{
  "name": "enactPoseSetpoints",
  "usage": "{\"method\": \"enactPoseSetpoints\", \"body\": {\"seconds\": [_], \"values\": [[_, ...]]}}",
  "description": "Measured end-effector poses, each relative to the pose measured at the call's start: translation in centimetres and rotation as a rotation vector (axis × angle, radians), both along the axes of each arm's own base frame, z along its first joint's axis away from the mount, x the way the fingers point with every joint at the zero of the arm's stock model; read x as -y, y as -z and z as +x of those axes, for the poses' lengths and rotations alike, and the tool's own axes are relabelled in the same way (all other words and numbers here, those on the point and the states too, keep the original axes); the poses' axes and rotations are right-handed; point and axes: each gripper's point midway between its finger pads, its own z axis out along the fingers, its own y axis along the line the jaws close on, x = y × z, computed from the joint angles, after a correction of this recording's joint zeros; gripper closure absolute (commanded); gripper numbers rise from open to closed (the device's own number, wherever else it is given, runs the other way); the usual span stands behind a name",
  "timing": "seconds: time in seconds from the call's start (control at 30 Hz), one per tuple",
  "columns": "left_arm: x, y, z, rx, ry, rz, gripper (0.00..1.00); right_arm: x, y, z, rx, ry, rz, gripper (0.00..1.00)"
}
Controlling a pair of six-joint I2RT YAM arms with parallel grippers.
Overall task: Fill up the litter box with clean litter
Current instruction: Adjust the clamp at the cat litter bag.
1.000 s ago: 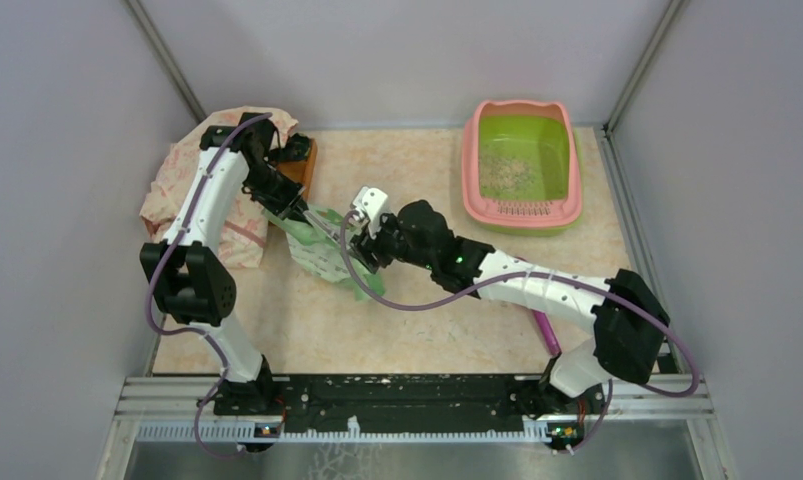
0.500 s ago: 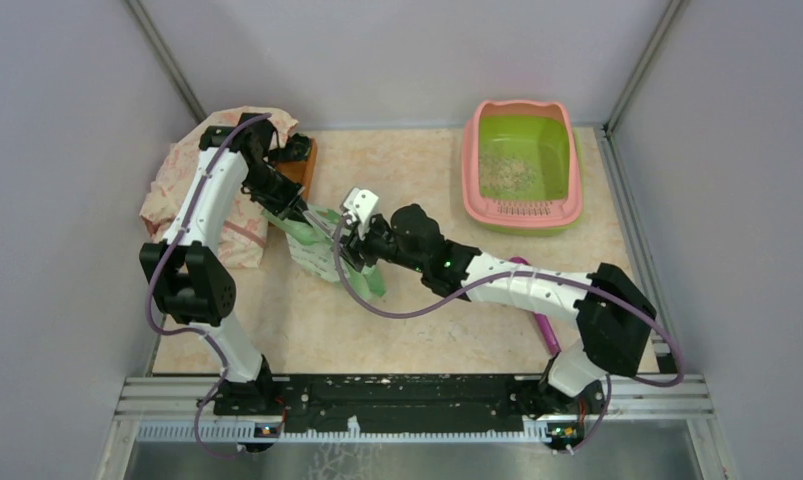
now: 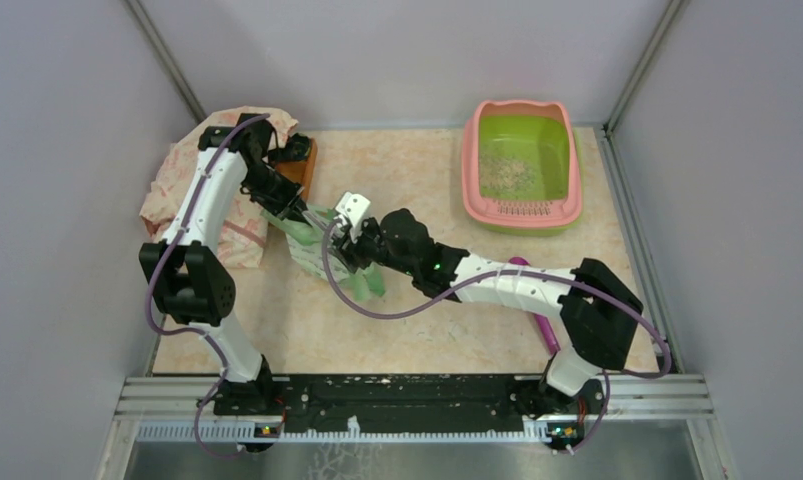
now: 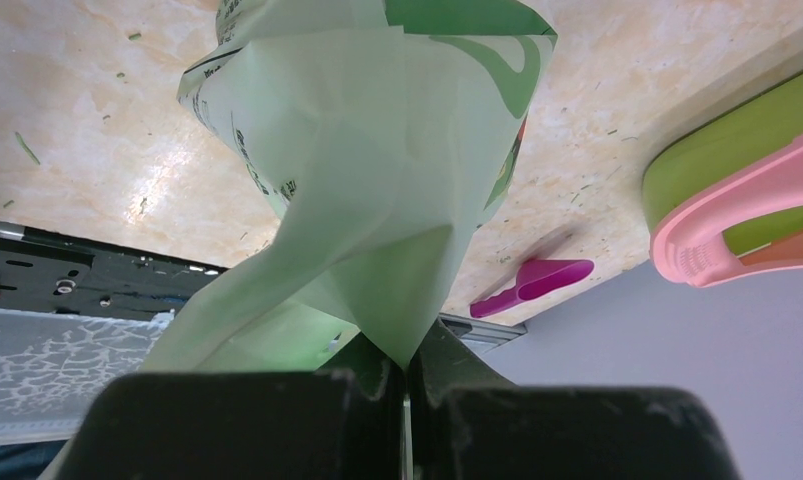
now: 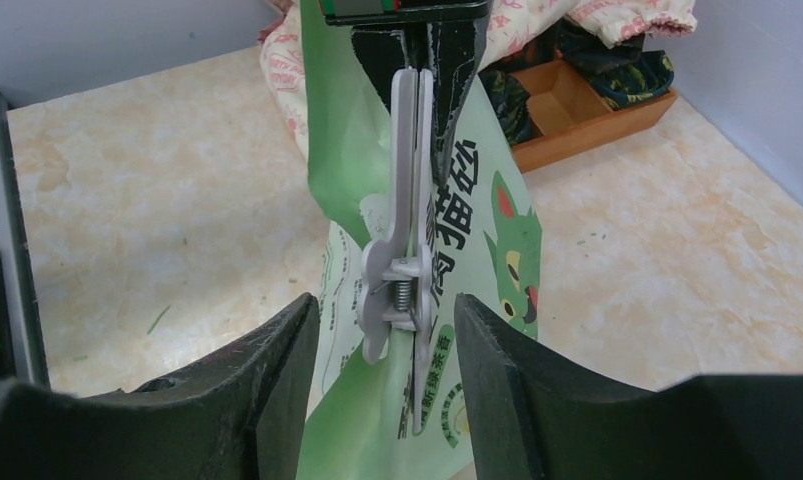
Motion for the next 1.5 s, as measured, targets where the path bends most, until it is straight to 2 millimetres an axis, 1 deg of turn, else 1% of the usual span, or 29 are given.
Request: {"method": "enactPoseSetpoints", "body": {"seconds": [0.17,0.37,0.47,0.57,0.63,0.77,0.93,1.17,1.5], "values": [[0.0,0.0,0.0,0.0,0.0,-0.002,1.0,-0.2,0.4,0.6,0.002,0.025,-0.009,0.53],[-0.1,0.0,0.0,0.0,0.0,-0.008,1.0,-0.2,0.1,1.2,0.014,0.05,-0.008,0.65],[-0.1,0.0,-0.1,0.001,0.0,-0.007,1.0,-0.4,-0.2,1.3,0.018,0.051,-0.002,0.69],[-0.1,0.0,0.0,0.005,0.0,-0.008,1.0,-0.7,-0.6,1.5,0.021,0.052,0.002,0.76],[-0.1,0.0,0.1,0.009,0.0,-0.007,1.0,-0.9,-0.6,1.6,0.017,0.048,-0.005,0.81],[-0.3,0.0,0.1,0.011,-0.003,-0.008,1.0,-1.6,-0.6,1.8,0.013,0.038,-0.024,0.88],[-0.3,0.0,0.1,0.013,0.002,-0.007,1.0,-2.0,-0.3,1.8,-0.002,0.024,-0.056,1.0],[-0.5,0.0,0.1,0.015,0.002,-0.008,1.0,-2.0,-0.4,1.9,-0.035,0.019,-0.138,1.0],[-0.5,-0.1,0.1,0.018,0.005,-0.009,1.0,-1.4,-0.4,2.3,-0.111,0.028,-0.269,1.0]]}}
